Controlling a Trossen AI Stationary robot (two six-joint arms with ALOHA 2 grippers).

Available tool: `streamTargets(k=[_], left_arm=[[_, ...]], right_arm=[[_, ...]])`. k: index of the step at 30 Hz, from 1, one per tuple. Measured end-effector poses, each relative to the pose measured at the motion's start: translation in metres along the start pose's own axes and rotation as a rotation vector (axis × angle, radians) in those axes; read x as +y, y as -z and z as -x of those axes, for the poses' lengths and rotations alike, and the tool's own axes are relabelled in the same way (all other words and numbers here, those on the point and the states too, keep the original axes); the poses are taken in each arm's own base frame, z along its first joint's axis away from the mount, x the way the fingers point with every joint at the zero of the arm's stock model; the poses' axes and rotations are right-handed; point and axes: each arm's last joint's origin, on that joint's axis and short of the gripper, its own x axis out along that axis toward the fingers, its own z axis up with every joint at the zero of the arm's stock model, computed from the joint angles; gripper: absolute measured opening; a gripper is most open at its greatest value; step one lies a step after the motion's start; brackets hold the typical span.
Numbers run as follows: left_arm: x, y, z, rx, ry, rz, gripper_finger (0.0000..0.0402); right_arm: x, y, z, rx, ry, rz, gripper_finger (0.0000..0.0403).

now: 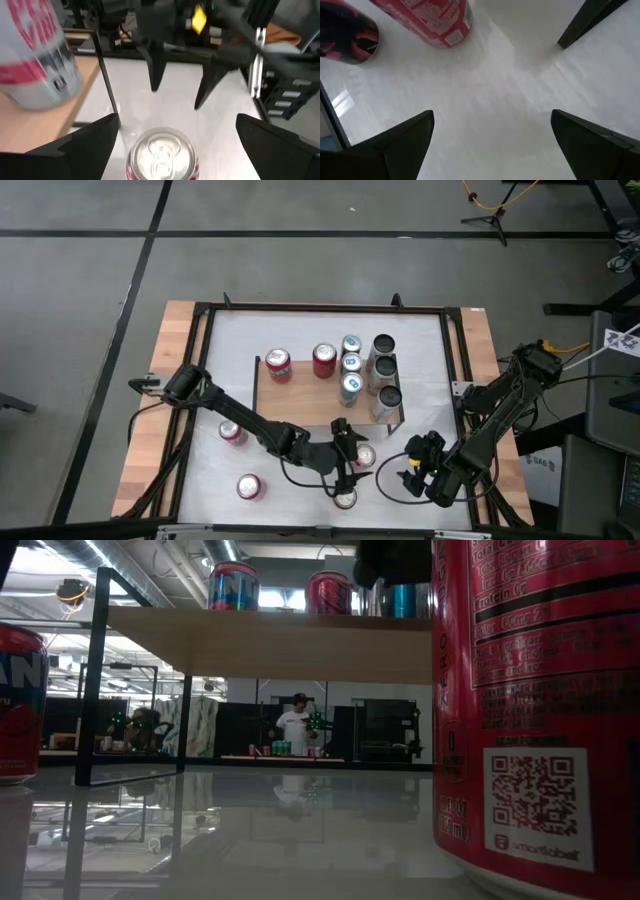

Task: Place canned beverage on shelf
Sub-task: Put the right red-black soda can on the shelf aligned with the other red-black soda can

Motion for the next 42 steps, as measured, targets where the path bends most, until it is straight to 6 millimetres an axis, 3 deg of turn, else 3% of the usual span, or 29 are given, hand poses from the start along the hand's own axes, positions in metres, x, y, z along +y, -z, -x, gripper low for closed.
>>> streamTargets(k=[12, 34, 42], left_arm=[[-0.003, 0.028, -0.015, 0.068, -0.051, -0.053, 0.0396], [-0.001, 0.036, -0.019, 0.104, -0.072, -0.062, 0.0396], [-0.003, 0.034, -0.02, 0.062, -0.062, -0.045, 0.0396]], right_arm=[[0.0, 0.0, 0.0, -0.007, 0.002, 0.043, 0.0392], [0.0, -0.002, 0.0, -0.063, 0.007, 0.093, 0.0392], [0.0, -0.006, 0.0, -0.214, 0.021, 0.093, 0.0392]])
